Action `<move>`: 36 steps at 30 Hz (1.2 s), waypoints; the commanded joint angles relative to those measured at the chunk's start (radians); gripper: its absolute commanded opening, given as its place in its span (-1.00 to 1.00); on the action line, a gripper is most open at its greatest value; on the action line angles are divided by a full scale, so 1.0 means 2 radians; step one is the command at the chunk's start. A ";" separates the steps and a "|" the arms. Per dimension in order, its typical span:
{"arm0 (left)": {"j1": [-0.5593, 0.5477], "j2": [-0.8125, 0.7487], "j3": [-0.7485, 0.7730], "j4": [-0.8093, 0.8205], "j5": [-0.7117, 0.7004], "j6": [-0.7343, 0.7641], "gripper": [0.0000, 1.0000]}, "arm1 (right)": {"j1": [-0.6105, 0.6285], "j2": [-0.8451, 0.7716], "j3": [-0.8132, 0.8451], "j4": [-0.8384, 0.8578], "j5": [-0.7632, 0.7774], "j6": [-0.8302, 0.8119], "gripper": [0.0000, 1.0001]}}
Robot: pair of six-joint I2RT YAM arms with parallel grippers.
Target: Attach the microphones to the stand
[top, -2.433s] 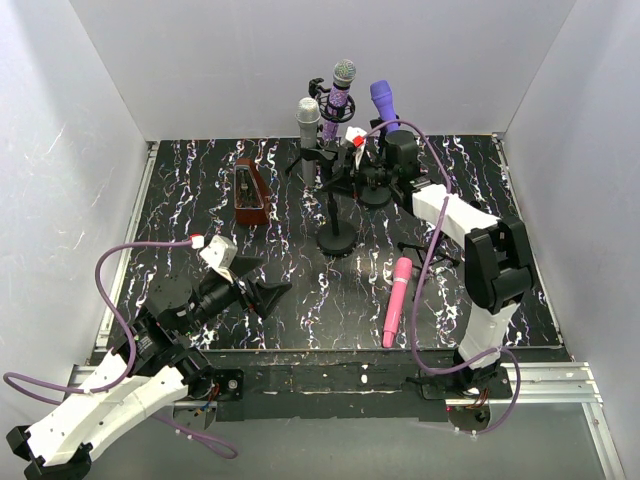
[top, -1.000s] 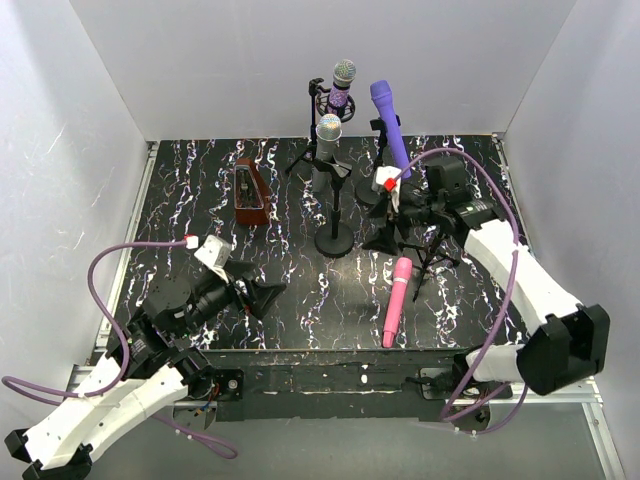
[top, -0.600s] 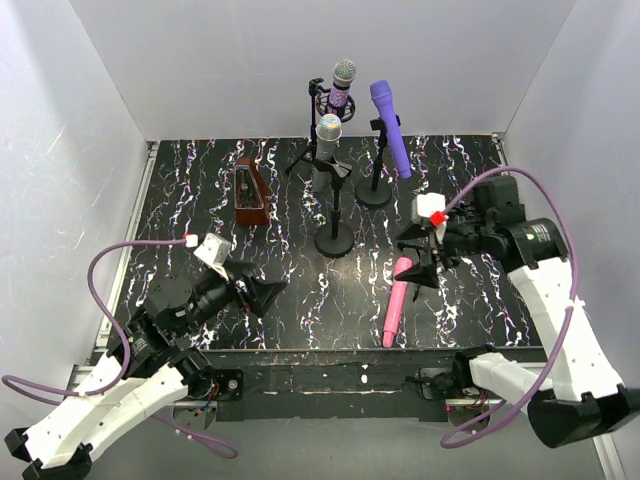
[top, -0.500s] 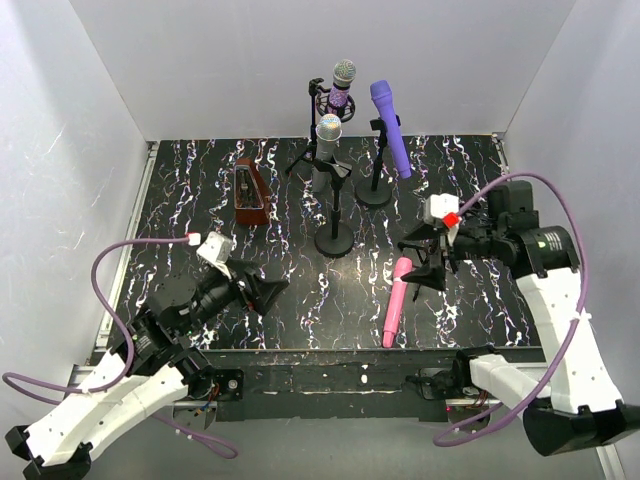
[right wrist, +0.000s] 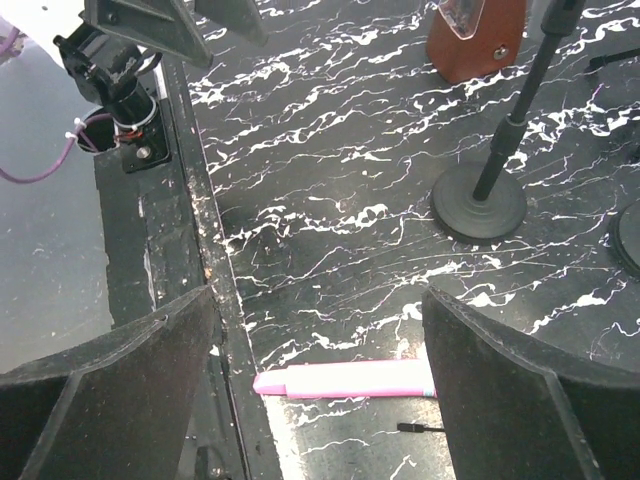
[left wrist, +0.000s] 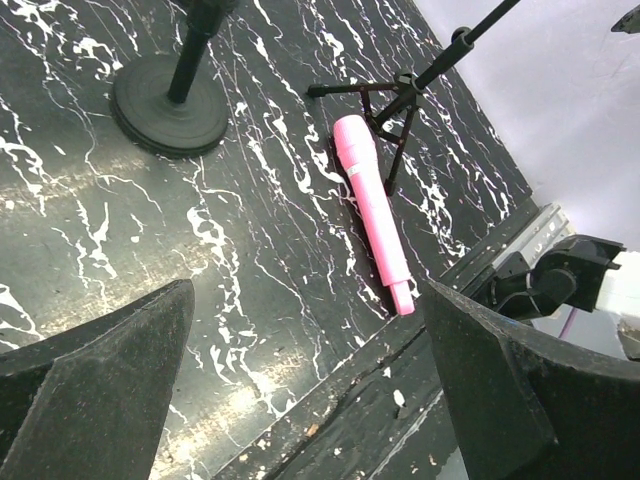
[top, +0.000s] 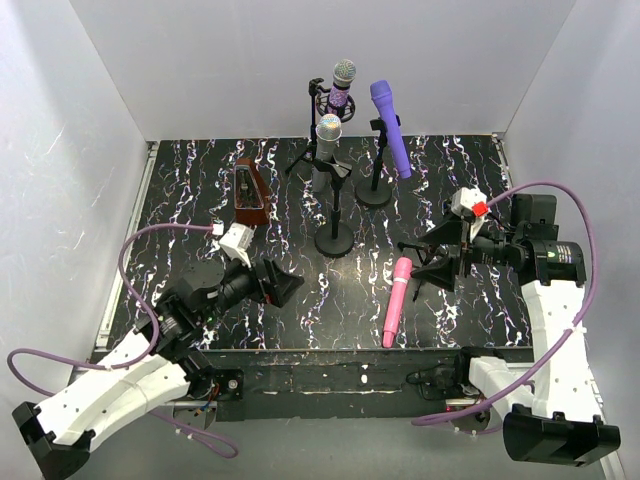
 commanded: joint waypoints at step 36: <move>-0.008 0.140 -0.022 0.152 0.147 -0.101 0.96 | -0.033 -0.006 -0.026 0.041 -0.061 0.033 0.79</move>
